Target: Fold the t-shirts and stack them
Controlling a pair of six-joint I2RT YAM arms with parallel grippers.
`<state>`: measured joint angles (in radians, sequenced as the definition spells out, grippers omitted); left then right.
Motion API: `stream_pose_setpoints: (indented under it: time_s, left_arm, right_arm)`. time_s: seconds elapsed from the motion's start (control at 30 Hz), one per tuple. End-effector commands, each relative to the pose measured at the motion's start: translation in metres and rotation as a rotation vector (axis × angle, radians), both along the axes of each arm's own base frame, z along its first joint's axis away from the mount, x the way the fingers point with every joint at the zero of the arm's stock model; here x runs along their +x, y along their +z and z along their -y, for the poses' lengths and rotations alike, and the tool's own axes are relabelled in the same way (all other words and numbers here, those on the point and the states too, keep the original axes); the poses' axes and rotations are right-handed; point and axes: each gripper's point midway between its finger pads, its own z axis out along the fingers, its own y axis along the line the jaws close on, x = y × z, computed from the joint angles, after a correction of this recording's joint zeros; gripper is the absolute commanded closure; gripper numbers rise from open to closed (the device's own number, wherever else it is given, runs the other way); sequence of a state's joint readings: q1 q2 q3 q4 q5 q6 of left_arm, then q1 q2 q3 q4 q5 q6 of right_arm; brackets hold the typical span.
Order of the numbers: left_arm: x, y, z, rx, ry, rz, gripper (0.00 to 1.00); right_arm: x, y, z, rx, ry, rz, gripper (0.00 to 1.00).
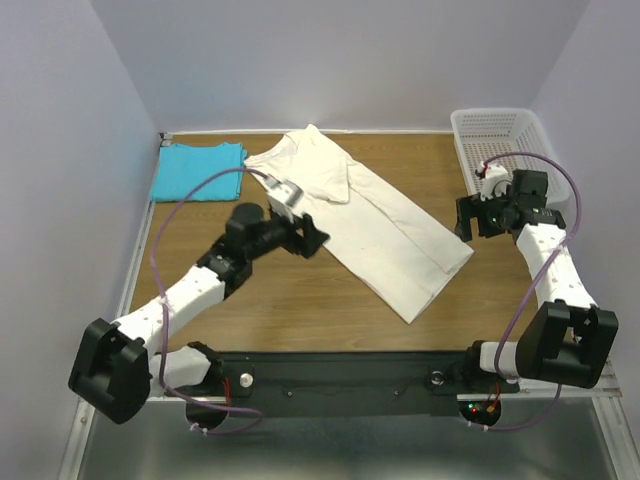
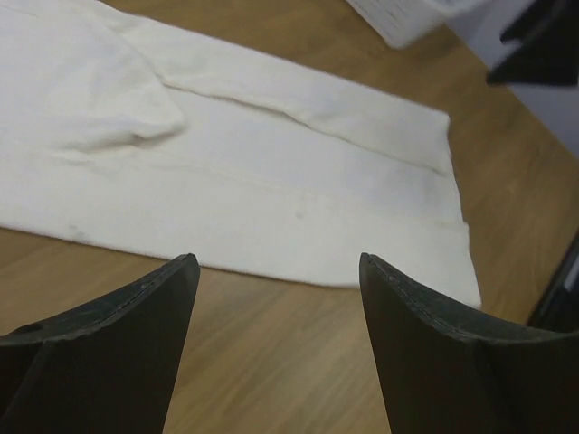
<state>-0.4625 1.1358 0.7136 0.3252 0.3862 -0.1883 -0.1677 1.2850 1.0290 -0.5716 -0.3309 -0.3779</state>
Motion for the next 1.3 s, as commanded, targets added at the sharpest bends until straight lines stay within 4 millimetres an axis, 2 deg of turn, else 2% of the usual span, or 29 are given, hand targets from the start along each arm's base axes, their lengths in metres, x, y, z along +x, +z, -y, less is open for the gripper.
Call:
stream_pose_setpoints:
  time_s: [0.0,0.03,0.13,0.17,0.23,0.27,0.37,0.47,0.53,0.57,0.6,0.67,0.8,1.17,1.27]
  left_arm:
    - [-0.047,0.012,0.054,0.039,-0.169,0.200,0.18]
    - [-0.072,0.009,0.076,0.057,-0.246,0.238,0.19]
    - [-0.099,-0.007,0.106,0.094,-0.339,0.284,0.19]
    - [-0.115,-0.012,0.120,0.116,-0.385,0.299,0.19]
    - [-0.126,-0.027,0.144,0.172,-0.437,0.305,0.19]
    - [-0.139,-0.033,0.157,0.201,-0.458,0.317,0.19]
    - [-0.144,-0.062,0.191,0.309,-0.494,0.335,0.19]
    - [-0.147,-0.078,0.208,0.360,-0.521,0.346,0.20]
    - [-0.149,-0.094,0.227,0.400,-0.555,0.354,0.20]
    - [-0.147,-0.095,0.226,0.417,-0.537,0.362,0.20]
    - [-0.147,-0.108,0.228,0.448,-0.542,0.353,0.20]
    - [-0.145,-0.111,0.236,0.474,-0.551,0.355,0.21]
    - [-0.147,-0.135,0.240,0.555,-0.581,0.342,0.21]
    - [-0.180,-0.157,0.236,0.633,-0.713,0.421,0.21]
    - [-0.178,-0.163,0.240,0.652,-0.704,0.433,0.21]
  right_arm:
    - [-0.024,-0.021,0.014,0.043,0.004,-0.122,0.04]
    - [-0.027,-0.024,0.013,0.054,0.018,-0.135,0.04]
    - [-0.037,-0.035,0.014,0.085,0.020,-0.198,0.09]
    - [-0.039,-0.038,0.015,0.094,0.015,-0.211,0.11]
    - [-0.041,-0.043,0.015,0.108,0.004,-0.237,0.13]
    - [-0.041,-0.045,0.016,0.112,0.001,-0.244,0.14]
    - [-0.041,-0.050,0.018,0.153,-0.013,-0.261,0.17]
    - [-0.040,-0.052,0.016,0.192,-0.009,-0.265,0.17]
    - [-0.040,-0.055,0.014,0.212,-0.004,-0.274,0.18]
    - [-0.040,-0.055,0.014,0.217,0.000,-0.276,0.18]
    - [-0.040,-0.057,0.013,0.224,0.003,-0.281,0.18]
    - [-0.040,-0.061,0.011,0.235,0.012,-0.290,0.18]
    - [-0.041,-0.066,0.009,0.248,0.029,-0.303,0.19]
    - [-0.040,-0.067,0.008,0.253,0.046,-0.301,0.19]
    - [-0.041,-0.068,0.007,0.262,0.048,-0.305,0.20]
